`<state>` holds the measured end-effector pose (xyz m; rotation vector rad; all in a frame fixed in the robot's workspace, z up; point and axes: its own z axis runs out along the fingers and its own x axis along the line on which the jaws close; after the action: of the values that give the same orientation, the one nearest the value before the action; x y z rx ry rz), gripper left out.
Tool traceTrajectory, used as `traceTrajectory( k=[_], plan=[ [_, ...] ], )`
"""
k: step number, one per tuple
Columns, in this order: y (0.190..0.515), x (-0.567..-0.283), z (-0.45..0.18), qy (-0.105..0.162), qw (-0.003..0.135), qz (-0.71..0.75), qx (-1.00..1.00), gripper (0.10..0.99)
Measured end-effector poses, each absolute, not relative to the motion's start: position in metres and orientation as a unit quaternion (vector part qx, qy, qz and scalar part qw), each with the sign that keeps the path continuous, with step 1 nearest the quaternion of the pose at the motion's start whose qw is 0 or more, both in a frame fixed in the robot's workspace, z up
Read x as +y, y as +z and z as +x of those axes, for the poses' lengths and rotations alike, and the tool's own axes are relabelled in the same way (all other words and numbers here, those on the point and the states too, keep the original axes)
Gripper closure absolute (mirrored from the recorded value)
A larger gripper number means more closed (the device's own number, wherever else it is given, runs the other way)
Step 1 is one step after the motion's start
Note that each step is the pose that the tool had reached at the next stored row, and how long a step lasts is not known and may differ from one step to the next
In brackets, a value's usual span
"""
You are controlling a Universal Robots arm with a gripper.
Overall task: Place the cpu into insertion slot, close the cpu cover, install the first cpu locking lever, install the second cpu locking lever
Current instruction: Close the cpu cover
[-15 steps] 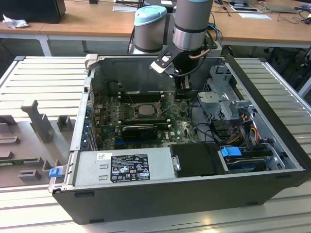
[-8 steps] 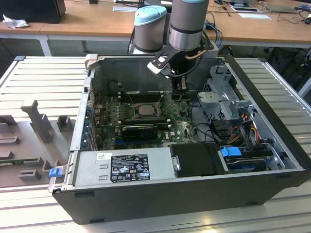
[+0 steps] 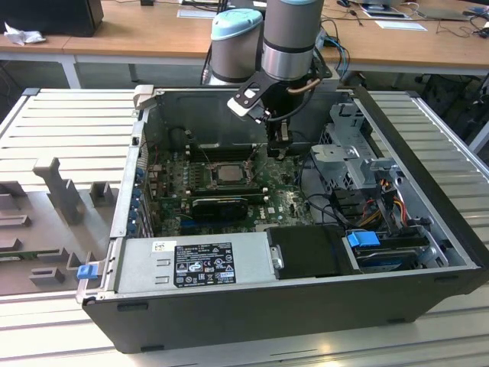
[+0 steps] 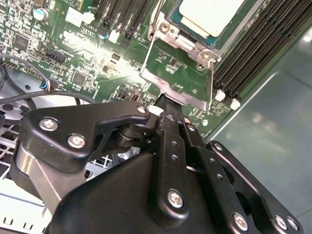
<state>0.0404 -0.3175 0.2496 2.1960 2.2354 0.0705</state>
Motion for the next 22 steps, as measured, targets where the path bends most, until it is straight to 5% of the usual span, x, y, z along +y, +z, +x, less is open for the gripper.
traceTrajectory(
  k=[22],
  plan=[
    [0.250,-0.317,0.024,0.022,0.004,0.701,0.713,0.980]
  ],
)
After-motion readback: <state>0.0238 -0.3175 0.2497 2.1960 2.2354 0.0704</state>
